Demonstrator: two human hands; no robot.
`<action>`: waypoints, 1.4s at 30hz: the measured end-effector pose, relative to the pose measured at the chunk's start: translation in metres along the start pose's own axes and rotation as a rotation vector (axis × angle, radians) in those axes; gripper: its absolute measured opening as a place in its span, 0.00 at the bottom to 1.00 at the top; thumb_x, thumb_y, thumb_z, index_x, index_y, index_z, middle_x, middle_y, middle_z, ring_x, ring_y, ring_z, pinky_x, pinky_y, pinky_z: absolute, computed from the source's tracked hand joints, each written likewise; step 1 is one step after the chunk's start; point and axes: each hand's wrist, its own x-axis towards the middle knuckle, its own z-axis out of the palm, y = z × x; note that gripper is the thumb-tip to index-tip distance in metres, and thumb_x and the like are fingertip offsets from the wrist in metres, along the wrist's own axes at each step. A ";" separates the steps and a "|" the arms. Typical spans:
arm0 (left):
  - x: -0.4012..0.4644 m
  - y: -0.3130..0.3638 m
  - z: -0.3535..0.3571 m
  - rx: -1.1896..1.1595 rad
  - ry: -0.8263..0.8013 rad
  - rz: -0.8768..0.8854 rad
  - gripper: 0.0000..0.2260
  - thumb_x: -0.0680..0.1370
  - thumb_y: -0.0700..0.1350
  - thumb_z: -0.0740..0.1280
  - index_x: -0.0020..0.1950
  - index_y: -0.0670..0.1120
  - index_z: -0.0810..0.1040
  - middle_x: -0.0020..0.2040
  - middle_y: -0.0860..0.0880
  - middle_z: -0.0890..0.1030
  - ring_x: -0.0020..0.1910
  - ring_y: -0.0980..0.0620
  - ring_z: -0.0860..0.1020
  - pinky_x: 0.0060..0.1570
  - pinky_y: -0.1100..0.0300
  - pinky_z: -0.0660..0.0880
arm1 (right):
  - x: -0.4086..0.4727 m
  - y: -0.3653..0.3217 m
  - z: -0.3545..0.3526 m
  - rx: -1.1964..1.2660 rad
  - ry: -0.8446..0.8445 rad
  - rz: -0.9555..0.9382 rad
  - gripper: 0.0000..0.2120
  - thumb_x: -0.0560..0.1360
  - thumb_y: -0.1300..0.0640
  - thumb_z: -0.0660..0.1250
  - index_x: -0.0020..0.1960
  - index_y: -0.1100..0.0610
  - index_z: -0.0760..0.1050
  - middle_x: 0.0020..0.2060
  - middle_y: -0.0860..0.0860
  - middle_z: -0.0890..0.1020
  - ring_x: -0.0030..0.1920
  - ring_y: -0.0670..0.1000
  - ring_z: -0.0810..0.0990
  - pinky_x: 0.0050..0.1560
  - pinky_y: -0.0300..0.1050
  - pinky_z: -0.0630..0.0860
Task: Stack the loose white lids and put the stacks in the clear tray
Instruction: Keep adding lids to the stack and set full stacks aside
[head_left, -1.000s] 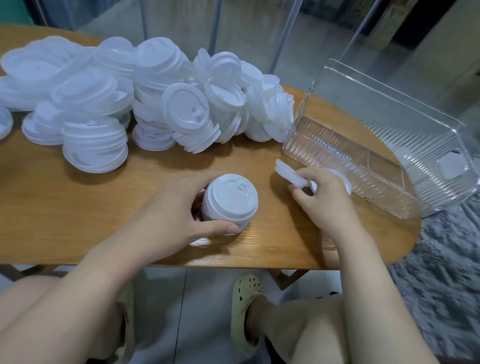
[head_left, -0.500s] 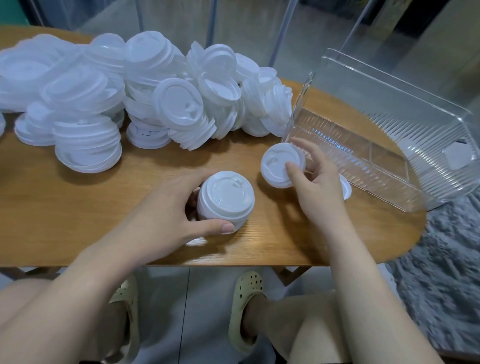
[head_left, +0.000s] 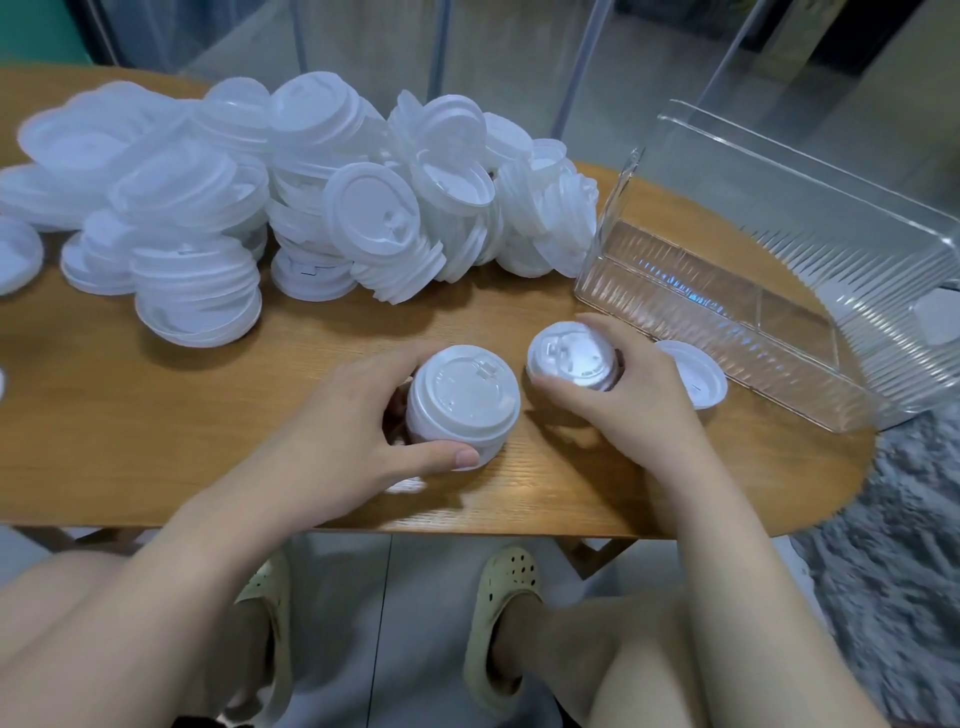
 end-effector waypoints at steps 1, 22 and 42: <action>0.000 0.000 0.000 -0.002 0.000 0.000 0.28 0.65 0.66 0.76 0.63 0.72 0.72 0.59 0.70 0.78 0.60 0.65 0.76 0.54 0.74 0.70 | 0.000 -0.003 0.001 0.065 0.042 -0.002 0.33 0.67 0.44 0.82 0.69 0.47 0.76 0.60 0.39 0.81 0.60 0.38 0.78 0.62 0.36 0.74; 0.000 -0.007 0.001 0.040 0.017 -0.028 0.36 0.65 0.60 0.81 0.71 0.65 0.73 0.60 0.66 0.80 0.61 0.63 0.76 0.60 0.59 0.74 | -0.023 -0.042 0.025 0.200 -0.238 -0.350 0.28 0.67 0.48 0.80 0.65 0.48 0.77 0.56 0.42 0.83 0.61 0.47 0.81 0.61 0.37 0.75; 0.001 -0.009 0.001 0.054 0.012 -0.046 0.36 0.64 0.61 0.82 0.70 0.62 0.75 0.59 0.64 0.80 0.60 0.63 0.76 0.59 0.65 0.72 | -0.020 -0.028 0.010 0.109 -0.095 -0.317 0.20 0.74 0.42 0.70 0.63 0.48 0.78 0.58 0.42 0.82 0.63 0.41 0.78 0.60 0.30 0.69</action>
